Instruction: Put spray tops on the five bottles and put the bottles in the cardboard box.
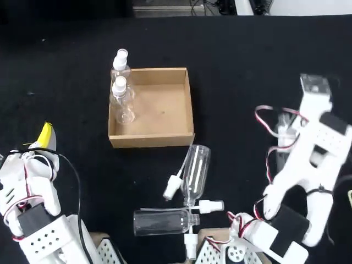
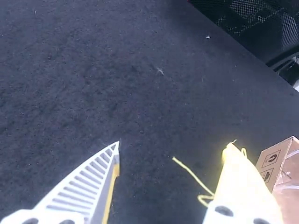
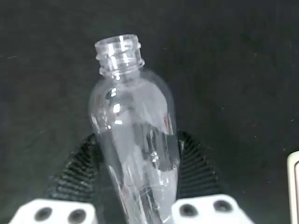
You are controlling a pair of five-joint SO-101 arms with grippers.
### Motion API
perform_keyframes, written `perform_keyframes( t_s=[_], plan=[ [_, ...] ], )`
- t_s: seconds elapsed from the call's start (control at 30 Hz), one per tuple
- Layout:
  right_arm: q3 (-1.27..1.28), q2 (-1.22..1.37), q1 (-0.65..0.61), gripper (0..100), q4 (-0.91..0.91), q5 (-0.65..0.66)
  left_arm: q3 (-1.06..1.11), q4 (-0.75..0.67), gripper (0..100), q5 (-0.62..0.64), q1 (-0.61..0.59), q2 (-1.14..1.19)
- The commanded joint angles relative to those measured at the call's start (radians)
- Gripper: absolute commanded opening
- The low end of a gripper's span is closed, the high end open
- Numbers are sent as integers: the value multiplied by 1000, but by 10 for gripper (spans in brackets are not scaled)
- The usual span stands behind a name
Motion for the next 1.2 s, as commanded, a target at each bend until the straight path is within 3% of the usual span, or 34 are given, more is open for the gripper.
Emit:
perform_keyframes(
  t_s=[0.0, 0.17, 0.43, 0.6, 0.93, 1.17],
  plan=[
    [54, -39, 60, 68, -68, 44, -16, -21, 321, 5, -4, -15],
    [-4, 48, 83, 229, -5, 55, -8, -23, 321, 6, 2, -15],
    [-308, 291, 77, 257, 209, 55, 42, -72, 321, 6, 101, -15],
    [-504, 415, 75, 373, 365, 72, 50, -71, 321, 5, 130, -15],
    [-605, 518, 26, 333, 397, 124, 50, -71, 321, 5, 127, -15],
    [-622, 575, 17, 296, 305, 98, 50, -68, 321, 3, 124, -15]
  ],
)
